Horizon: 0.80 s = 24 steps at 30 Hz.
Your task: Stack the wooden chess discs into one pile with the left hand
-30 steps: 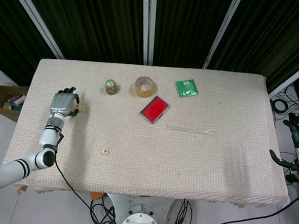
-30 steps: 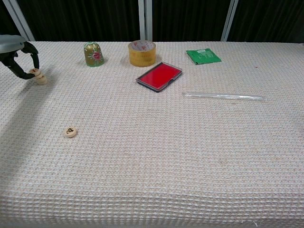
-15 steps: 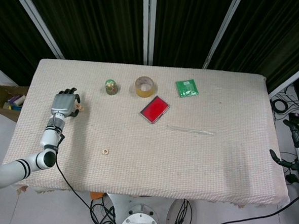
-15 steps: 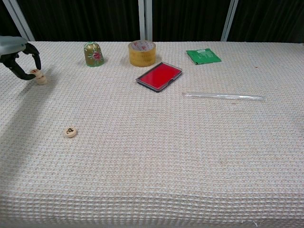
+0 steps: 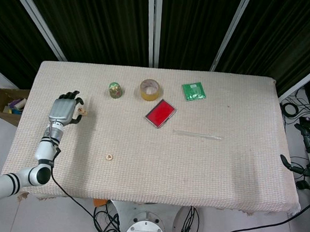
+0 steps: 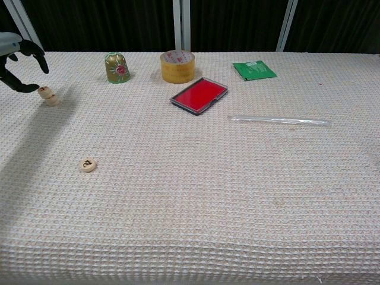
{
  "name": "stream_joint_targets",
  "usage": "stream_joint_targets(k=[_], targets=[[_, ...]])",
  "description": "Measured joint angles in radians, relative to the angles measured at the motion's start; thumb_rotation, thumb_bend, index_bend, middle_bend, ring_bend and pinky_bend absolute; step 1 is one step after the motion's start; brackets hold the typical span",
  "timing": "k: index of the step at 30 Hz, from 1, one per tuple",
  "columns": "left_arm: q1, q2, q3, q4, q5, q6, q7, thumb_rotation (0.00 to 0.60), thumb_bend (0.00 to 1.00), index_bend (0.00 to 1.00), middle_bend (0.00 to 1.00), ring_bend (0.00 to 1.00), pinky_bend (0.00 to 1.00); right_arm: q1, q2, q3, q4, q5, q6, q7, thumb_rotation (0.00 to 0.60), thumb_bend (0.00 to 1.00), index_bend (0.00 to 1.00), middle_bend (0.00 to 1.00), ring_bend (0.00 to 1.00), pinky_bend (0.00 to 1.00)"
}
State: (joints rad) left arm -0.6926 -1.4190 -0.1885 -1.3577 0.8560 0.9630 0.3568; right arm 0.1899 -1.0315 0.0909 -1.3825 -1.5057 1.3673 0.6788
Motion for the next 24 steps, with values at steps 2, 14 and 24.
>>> stream_joint_targets(k=[2,14,24], targets=[[0.025,0.033,0.012,-0.067,0.049,0.027,-0.026,0.600,0.34,0.35,0.09,0.10,0.18,0.001,-0.003,-0.001,0.003,-0.005,0.002,0.003,0.600,0.26,0.00,0.09,0.00,0.00],[0.189,0.136,0.192,-0.347,0.432,0.196,-0.108,0.600,0.30,0.39,0.09,0.10,0.18,-0.007,-0.009,-0.011,0.006,-0.032,0.032,0.010,0.600,0.26,0.00,0.09,0.00,0.00],[0.213,0.041,0.237,-0.348,0.460,0.175,0.006,0.600,0.28,0.37,0.09,0.10,0.18,-0.013,-0.007,-0.019,0.011,-0.044,0.049,0.018,0.600,0.26,0.00,0.09,0.00,0.00]])
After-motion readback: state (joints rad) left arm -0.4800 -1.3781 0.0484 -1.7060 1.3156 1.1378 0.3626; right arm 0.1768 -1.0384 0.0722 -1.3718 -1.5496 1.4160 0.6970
